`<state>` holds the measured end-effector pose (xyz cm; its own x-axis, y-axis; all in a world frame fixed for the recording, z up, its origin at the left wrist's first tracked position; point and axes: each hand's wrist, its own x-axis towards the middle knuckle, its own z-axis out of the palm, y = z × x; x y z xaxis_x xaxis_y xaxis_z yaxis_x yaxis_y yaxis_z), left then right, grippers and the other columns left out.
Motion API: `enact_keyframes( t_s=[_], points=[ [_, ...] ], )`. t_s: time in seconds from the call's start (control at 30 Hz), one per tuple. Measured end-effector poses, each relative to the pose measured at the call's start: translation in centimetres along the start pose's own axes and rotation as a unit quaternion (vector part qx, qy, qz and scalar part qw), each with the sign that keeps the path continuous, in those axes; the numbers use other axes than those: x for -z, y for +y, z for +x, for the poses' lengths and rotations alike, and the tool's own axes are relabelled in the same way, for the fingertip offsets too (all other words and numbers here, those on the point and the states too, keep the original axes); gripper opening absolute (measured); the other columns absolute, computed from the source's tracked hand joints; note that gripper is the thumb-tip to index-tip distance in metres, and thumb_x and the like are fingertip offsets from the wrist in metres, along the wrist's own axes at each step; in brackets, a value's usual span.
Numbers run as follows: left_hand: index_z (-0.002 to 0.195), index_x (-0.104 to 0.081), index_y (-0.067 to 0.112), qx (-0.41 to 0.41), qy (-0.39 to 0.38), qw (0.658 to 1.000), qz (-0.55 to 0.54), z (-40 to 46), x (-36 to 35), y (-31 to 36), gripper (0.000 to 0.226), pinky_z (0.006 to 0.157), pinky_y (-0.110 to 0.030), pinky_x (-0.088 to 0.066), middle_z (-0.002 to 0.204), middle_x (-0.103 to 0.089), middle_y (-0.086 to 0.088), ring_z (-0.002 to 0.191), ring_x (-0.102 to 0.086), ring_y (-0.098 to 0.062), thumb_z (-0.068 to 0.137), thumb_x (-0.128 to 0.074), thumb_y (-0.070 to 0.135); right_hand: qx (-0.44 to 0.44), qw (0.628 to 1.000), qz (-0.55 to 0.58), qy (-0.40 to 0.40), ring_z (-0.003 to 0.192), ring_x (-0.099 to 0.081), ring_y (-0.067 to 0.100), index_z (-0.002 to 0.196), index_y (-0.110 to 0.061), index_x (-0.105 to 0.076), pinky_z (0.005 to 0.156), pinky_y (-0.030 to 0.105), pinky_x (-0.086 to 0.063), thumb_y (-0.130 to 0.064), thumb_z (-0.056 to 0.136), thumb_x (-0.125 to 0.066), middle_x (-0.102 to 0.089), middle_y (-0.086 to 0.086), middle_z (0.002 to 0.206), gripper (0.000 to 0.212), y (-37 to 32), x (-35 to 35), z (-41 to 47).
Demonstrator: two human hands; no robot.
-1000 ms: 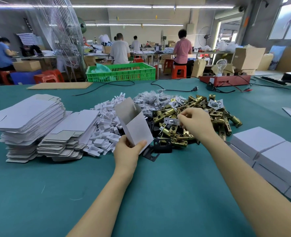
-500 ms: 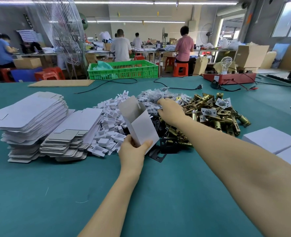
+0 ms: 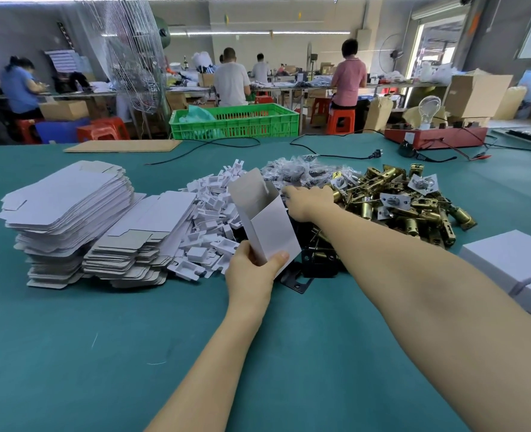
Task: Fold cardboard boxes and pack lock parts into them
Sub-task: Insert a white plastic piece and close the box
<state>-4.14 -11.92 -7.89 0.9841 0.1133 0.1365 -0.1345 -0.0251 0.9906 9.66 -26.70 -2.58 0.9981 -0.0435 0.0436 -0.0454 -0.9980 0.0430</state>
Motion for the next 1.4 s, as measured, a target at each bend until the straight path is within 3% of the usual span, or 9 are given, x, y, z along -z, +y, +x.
enact_keyframes(
  t_s=[0.2, 0.3, 0.4, 0.53, 0.63, 0.77, 1.0, 1.23, 1.4],
  points=[
    [0.087, -0.060, 0.029, 0.003, -0.003, 1.000, 0.000, 0.0, 0.1, -0.1, 0.026, 0.085, -0.039, -0.056, 0.091, -0.071, 0.007, 0.090, -0.068, -0.017, 0.079, -0.079, 0.012, 0.004, 1.000, 0.015, 0.008, 0.119, -0.050, 0.031, 0.121, -0.019, -0.049, 0.099, 0.045, -0.029, -0.018, 0.096, -0.032, -0.053, 0.009, 0.134, 0.031, 0.1, 0.7, -0.6],
    [0.087, -0.060, 0.029, 0.003, -0.005, 1.000, -0.001, 0.0, 0.1, -0.1, 0.026, 0.085, -0.039, -0.056, 0.091, -0.071, 0.006, 0.091, -0.067, -0.018, 0.079, -0.079, 0.012, 0.019, 0.980, 0.181, 0.075, 0.106, -0.057, 0.028, 0.119, -0.023, -0.054, 0.089, 0.038, -0.037, -0.020, 0.100, -0.033, -0.061, 0.006, 0.119, 0.029, 0.5, 1.3, -1.5],
    [0.087, -0.060, 0.030, 0.001, -0.006, 1.000, 0.000, 0.0, 0.2, -0.1, 0.028, 0.084, -0.035, -0.056, 0.092, -0.071, 0.008, 0.092, -0.067, -0.017, 0.078, -0.080, 0.013, 0.002, 0.840, 0.512, 0.179, 0.085, -0.058, 0.013, 0.108, -0.019, -0.064, 0.078, 0.026, -0.046, -0.016, 0.096, -0.051, -0.062, -0.006, 0.096, 0.018, 1.1, 2.1, -3.7],
    [0.090, -0.062, 0.030, -0.014, -0.017, 1.000, 0.005, -0.1, 0.3, -0.1, 0.029, 0.078, -0.028, -0.054, 0.094, -0.071, 0.008, 0.092, -0.067, -0.014, 0.077, -0.081, 0.012, -0.082, 0.655, 0.724, 0.198, 0.070, -0.064, 0.015, 0.106, -0.001, -0.061, 0.065, 0.024, -0.058, -0.003, 0.087, -0.066, -0.063, 0.009, 0.095, 0.019, 3.1, 3.1, -7.6],
    [0.092, -0.063, 0.030, -0.037, -0.033, 0.999, 0.017, -0.4, 0.1, 0.2, 0.031, 0.075, -0.024, -0.053, 0.094, -0.071, 0.012, 0.092, -0.067, -0.009, 0.076, -0.081, 0.011, -0.106, 0.611, 0.770, 0.148, 0.071, -0.062, 0.022, 0.092, -0.001, -0.057, 0.062, 0.027, -0.059, 0.007, 0.085, -0.063, -0.058, 0.014, 0.090, 0.012, 4.5, 4.0, -11.0],
    [0.093, -0.065, 0.028, -0.070, -0.065, 0.994, 0.056, -1.0, -0.2, 0.5, 0.030, 0.084, -0.043, -0.054, 0.094, -0.071, 0.008, 0.096, -0.066, -0.019, 0.073, -0.083, 0.014, -0.067, 0.592, 0.792, 0.132, 0.068, -0.064, 0.021, 0.096, -0.005, -0.050, 0.065, 0.031, -0.059, 0.012, 0.081, -0.064, -0.056, 0.015, 0.091, 0.026, 5.8, 5.7, -15.1],
    [0.087, -0.061, 0.028, -0.104, -0.087, 0.989, 0.066, -1.7, -0.3, 0.8, 0.026, 0.085, -0.054, -0.051, 0.095, -0.065, -0.011, 0.095, -0.061, -0.033, 0.067, -0.077, 0.028, 0.105, 0.692, 0.705, 0.114, 0.074, -0.062, 0.019, 0.082, -0.007, -0.062, 0.075, 0.030, -0.058, 0.012, 0.081, -0.063, -0.063, 0.007, 0.080, 0.019, 6.7, 9.1, -18.9],
    [0.088, -0.062, 0.029, -0.104, -0.089, 0.988, 0.067, -1.8, -0.4, 0.8, 0.026, 0.084, -0.053, -0.051, 0.092, -0.065, -0.009, 0.093, -0.060, -0.034, 0.068, -0.079, 0.025, 0.227, 0.882, 0.394, 0.123, 0.071, -0.063, 0.008, 0.081, -0.014, -0.070, 0.066, 0.016, -0.049, -0.002, 0.079, -0.072, -0.069, -0.007, 0.076, 0.012, 5.3, 10.6, -20.3],
    [0.087, -0.060, 0.026, -0.108, -0.092, 0.988, 0.068, -1.8, -0.5, 0.9, 0.028, 0.085, -0.054, -0.051, 0.093, -0.063, -0.015, 0.093, -0.060, -0.035, 0.065, -0.077, 0.029, 0.249, 0.921, 0.230, 0.190, 0.073, -0.060, 0.012, 0.085, -0.014, -0.071, 0.068, 0.018, -0.044, -0.003, 0.081, -0.066, -0.064, -0.002, 0.083, 0.013, 3.8, 10.1, -20.1]
  ],
)
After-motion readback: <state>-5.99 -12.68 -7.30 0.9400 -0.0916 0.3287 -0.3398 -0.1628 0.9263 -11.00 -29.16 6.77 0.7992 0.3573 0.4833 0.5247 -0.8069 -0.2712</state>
